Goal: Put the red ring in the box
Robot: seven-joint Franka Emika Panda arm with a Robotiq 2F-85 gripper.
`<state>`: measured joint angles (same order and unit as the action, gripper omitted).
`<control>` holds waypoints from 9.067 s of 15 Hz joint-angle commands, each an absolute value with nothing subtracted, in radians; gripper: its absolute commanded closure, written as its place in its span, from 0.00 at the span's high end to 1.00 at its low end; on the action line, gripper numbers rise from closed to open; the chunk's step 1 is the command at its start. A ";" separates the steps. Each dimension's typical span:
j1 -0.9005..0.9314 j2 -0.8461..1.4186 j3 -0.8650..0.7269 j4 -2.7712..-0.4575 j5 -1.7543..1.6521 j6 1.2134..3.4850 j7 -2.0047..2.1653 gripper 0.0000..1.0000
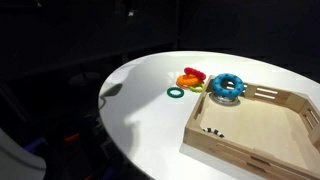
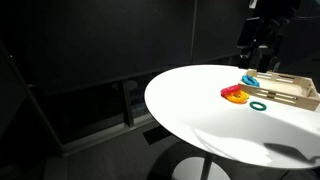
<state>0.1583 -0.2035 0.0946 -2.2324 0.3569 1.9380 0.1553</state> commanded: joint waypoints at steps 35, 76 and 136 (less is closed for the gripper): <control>0.044 0.090 0.038 -1.881 0.165 1.929 0.235 1.00; -0.017 0.386 -0.029 -1.861 -0.052 2.105 -0.069 1.00; -0.031 0.308 -0.052 -1.902 -0.049 2.237 -0.025 0.11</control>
